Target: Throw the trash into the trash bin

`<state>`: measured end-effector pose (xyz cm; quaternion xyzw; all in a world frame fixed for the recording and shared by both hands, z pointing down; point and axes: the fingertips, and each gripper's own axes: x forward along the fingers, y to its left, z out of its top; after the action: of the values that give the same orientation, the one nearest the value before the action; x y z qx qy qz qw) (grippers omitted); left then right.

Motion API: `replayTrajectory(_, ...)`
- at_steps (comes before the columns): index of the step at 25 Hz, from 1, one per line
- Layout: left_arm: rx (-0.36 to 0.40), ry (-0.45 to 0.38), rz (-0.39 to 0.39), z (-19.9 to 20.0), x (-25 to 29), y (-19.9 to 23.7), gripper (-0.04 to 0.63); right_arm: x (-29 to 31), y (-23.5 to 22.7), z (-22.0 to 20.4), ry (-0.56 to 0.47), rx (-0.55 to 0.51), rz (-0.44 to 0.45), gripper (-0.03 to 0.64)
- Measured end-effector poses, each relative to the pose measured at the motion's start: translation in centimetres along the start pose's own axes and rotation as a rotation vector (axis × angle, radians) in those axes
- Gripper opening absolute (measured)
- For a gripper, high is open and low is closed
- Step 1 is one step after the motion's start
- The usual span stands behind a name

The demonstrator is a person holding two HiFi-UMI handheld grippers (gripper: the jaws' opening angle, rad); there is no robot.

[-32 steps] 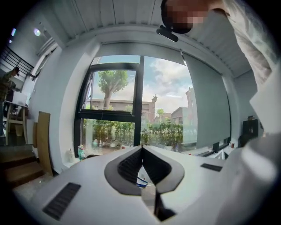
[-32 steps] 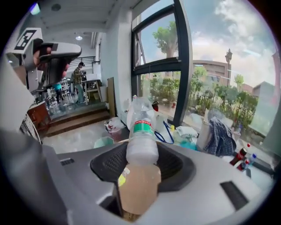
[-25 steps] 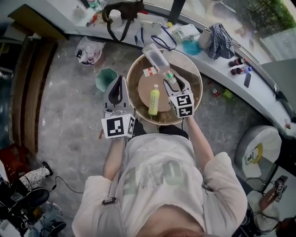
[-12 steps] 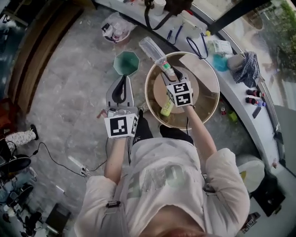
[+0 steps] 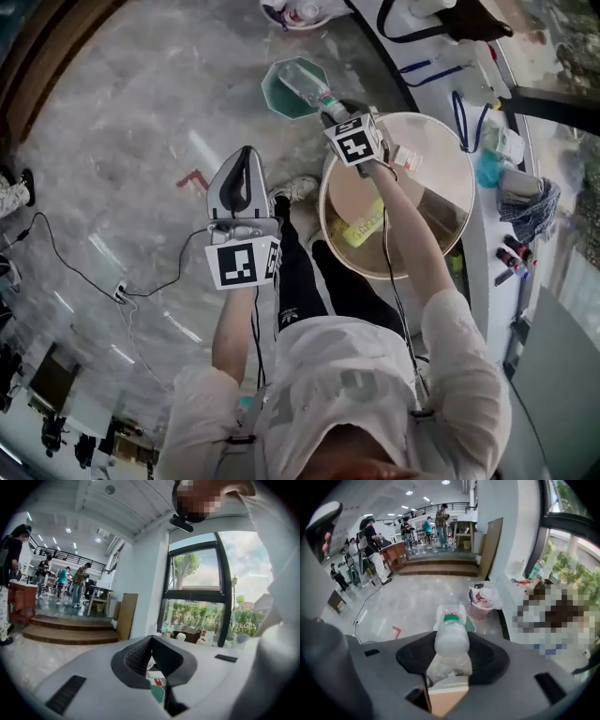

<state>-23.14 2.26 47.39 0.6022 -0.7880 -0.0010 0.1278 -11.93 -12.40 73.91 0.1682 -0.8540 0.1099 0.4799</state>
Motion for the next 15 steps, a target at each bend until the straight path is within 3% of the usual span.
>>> replayTrajectory(5,-0.04,0.032,0.086,-7.1,1.7,4.2,0.012,9.4,0.7,-0.9,0.105,-0.069,0.028,0.202)
replayTrajectory(10,-0.075,0.064,0.123,-11.5,3.3,6.1,0.012,14.9,0.7,-4.6,0.264,-0.015,0.026,0.204)
replayTrajectory(14,-0.073,0.101,0.125,-13.3,4.8,6.5,0.012,17.8,0.0,-5.2,0.25,-0.065,0.004,0.209)
replayTrajectory(15,-0.072,0.105,0.124,-13.4,4.8,6.4,0.012,17.8,0.0,-5.3,0.241,-0.081,0.0,0.253)
